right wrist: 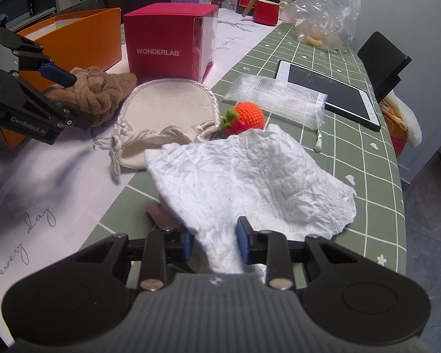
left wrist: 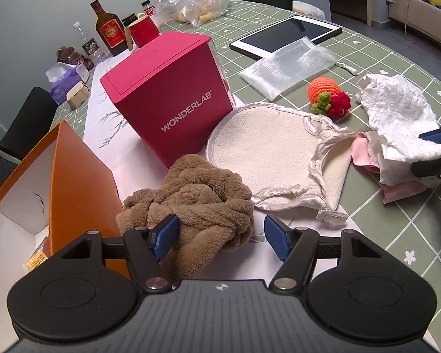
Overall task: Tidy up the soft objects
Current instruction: 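Grasp the brown towel with the left gripper while the right gripper grasps the white cloth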
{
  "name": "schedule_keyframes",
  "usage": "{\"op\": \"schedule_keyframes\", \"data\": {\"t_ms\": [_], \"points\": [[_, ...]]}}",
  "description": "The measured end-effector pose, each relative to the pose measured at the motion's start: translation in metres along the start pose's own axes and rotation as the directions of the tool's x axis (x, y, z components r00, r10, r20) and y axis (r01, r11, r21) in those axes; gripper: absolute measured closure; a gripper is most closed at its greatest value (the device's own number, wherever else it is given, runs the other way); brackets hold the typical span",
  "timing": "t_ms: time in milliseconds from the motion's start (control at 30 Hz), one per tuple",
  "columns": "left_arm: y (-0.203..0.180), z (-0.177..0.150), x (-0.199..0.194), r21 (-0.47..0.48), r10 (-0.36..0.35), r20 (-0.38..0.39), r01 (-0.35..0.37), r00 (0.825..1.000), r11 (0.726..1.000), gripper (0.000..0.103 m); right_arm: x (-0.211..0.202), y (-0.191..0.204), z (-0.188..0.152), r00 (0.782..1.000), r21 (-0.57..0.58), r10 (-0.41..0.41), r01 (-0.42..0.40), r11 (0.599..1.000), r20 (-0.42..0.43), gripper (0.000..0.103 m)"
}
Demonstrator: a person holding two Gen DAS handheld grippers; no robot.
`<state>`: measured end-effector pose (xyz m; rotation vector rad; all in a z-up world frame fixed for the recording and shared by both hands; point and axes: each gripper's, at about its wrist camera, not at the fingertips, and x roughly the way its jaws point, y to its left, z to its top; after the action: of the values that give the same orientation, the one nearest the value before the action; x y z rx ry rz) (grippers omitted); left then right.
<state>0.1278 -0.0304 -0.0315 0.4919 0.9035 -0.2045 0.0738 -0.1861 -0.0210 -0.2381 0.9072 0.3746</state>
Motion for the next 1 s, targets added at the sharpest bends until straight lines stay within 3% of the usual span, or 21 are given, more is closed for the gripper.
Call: {"op": "schedule_keyframes", "data": {"t_ms": [300, 467, 633, 800, 900, 1000], "points": [[0.008, -0.002, -0.008, -0.009, -0.044, 0.002, 0.044, 0.999, 0.999, 0.027, -0.003, -0.003, 0.004, 1.000, 0.009, 0.001, -0.001, 1.000, 0.004, 0.081], [0.002, -0.004, -0.011, 0.041, -0.057, 0.018, 0.056, 0.998, 0.998, 0.019, -0.001, -0.001, 0.006, 1.000, 0.003, 0.002, -0.002, 1.000, 0.000, 0.081], [-0.001, -0.003, 0.001, 0.045, -0.034, -0.006, 0.034, 0.999, 0.998, 0.013, -0.002, 0.000, 0.007, 1.000, 0.002, 0.000, 0.000, 1.000, 0.000, 0.081], [-0.013, 0.002, 0.007, 0.107, 0.032, -0.014, -0.030, 0.999, 0.994, 0.013, -0.003, -0.001, 0.007, 1.000, 0.001, -0.002, 0.002, 1.000, -0.005, 0.082], [-0.015, 0.007, 0.007, 0.120, 0.078, -0.007, -0.076, 0.997, 0.990, 0.046, -0.005, -0.002, 0.008, 1.000, 0.002, -0.003, 0.003, 1.000, 0.000, 0.084], [-0.010, 0.010, 0.002, 0.092, 0.053, 0.002, -0.053, 0.999, 0.994, 0.055, -0.008, -0.003, 0.009, 1.000, 0.006, -0.004, 0.004, 1.000, 0.009, 0.088]]}}
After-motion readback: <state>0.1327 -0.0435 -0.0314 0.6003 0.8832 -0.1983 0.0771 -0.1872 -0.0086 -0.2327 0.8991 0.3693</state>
